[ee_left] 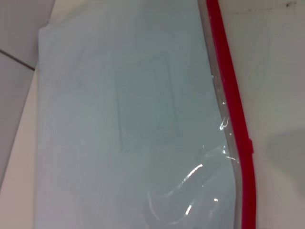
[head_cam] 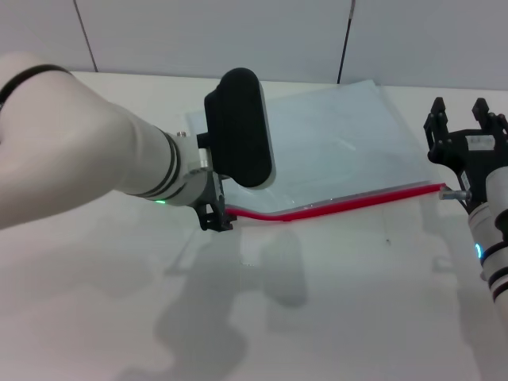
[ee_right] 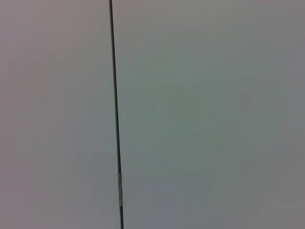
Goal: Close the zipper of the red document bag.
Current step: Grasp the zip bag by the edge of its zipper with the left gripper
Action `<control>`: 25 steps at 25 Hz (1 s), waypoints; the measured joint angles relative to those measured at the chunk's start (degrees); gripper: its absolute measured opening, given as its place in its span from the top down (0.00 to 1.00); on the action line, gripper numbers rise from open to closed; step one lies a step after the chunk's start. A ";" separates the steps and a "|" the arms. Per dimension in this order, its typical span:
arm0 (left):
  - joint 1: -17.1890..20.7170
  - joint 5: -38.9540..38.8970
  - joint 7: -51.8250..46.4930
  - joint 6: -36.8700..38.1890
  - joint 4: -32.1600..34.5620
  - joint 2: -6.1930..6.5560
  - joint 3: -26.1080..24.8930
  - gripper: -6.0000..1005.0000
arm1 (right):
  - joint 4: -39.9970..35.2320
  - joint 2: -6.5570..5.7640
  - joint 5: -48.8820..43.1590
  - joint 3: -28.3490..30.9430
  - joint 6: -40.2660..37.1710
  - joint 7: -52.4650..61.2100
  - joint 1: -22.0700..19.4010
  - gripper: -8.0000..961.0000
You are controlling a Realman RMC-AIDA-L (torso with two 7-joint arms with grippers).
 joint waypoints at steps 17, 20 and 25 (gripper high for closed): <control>-1.98 1.52 -0.91 -7.76 -6.12 -0.06 2.87 0.33 | -0.22 0.00 0.00 0.02 0.01 0.00 0.48 0.42; -1.82 2.26 -0.89 -10.00 -6.99 -0.08 2.88 0.33 | -0.18 0.00 0.04 0.02 0.01 0.00 0.48 0.42; -2.16 2.02 -0.72 -13.31 -9.63 -0.09 2.93 0.34 | -0.17 0.00 0.08 0.05 0.01 0.00 0.60 0.42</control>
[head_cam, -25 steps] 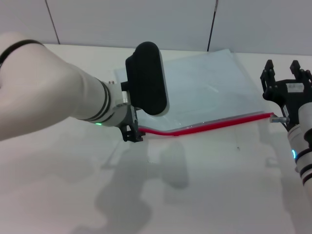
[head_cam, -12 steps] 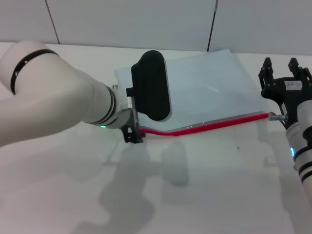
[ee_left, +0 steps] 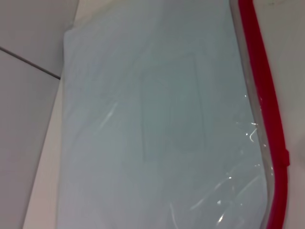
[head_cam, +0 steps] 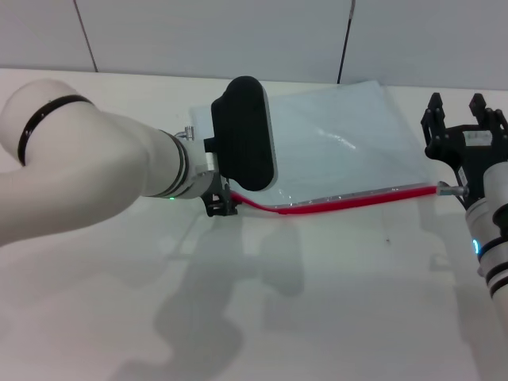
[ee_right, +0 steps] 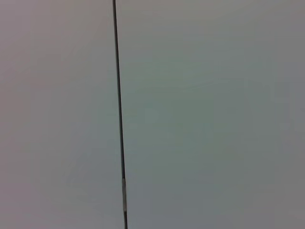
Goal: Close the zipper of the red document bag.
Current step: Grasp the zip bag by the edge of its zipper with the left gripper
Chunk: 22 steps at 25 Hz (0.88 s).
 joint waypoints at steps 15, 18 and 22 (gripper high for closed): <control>-0.02 -0.44 -0.85 -7.20 -4.27 -0.14 2.52 0.52 | 0.11 0.00 0.01 0.39 -1.36 0.00 0.29 0.42; -0.01 -0.45 -1.07 -8.86 -5.03 -0.18 2.93 0.62 | 0.16 0.00 0.02 0.41 -1.43 0.00 0.31 0.42; 0.04 -0.48 -1.75 -9.84 -5.68 -0.25 2.96 0.73 | 0.17 0.00 0.07 0.42 -1.46 0.00 0.31 0.42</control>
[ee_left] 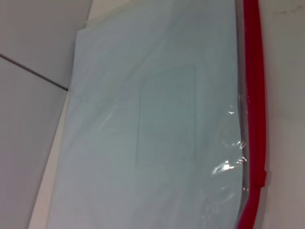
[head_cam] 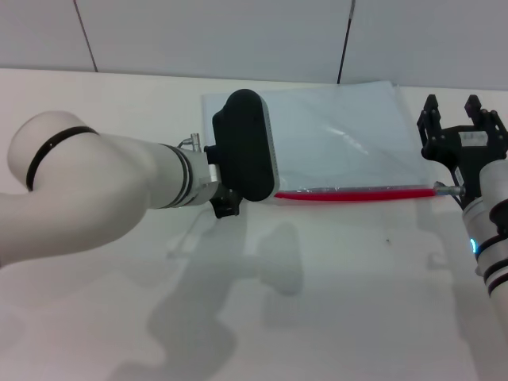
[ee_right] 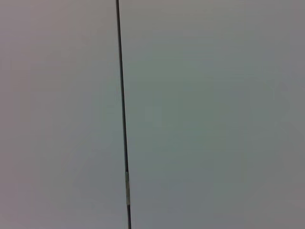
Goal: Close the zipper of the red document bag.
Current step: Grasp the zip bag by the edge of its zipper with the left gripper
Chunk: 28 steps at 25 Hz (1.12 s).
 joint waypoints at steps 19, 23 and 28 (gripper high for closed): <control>2.05 0.65 -6.77 -2.17 4.59 0.24 -0.51 0.94 | -7.20 -2.74 -0.30 1.87 -0.60 -0.44 -0.37 0.43; 4.52 0.73 -6.84 -2.14 10.04 0.33 -0.65 0.95 | -15.29 -7.00 -0.17 4.04 -7.48 -4.16 -0.57 0.43; 7.45 1.22 -6.99 -2.24 15.30 0.43 -0.68 0.95 | -22.16 -11.26 -0.68 8.61 -20.76 -8.12 -0.84 0.43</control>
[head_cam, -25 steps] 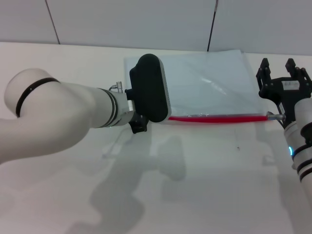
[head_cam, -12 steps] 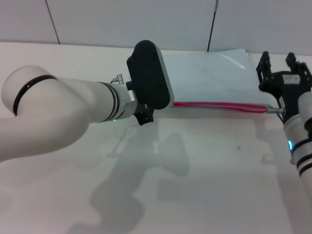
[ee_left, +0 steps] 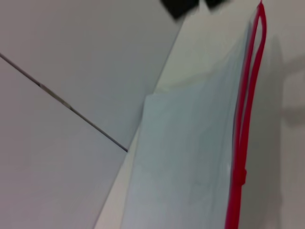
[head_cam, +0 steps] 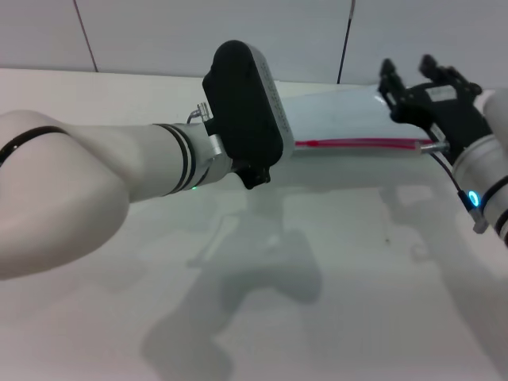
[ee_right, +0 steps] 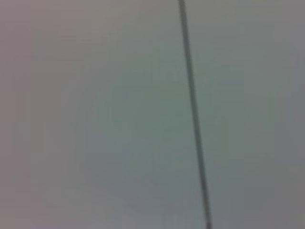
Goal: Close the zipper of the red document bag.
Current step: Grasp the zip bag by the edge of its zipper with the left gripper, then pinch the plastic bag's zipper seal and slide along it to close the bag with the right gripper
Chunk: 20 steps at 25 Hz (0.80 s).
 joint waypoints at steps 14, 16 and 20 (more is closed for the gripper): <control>1.80 2.63 -0.86 1.33 2.88 -0.09 0.67 0.95 | -6.90 1.22 -13.65 23.55 -39.26 -9.39 -4.29 0.43; 1.78 2.64 -0.95 1.50 2.93 -0.10 0.67 0.95 | -8.11 3.68 -15.84 28.62 -45.64 -13.80 -5.60 0.43; 1.87 2.65 -0.98 1.54 3.97 -0.12 0.53 0.95 | -9.53 9.38 -20.93 37.22 -55.95 -22.07 -7.87 0.43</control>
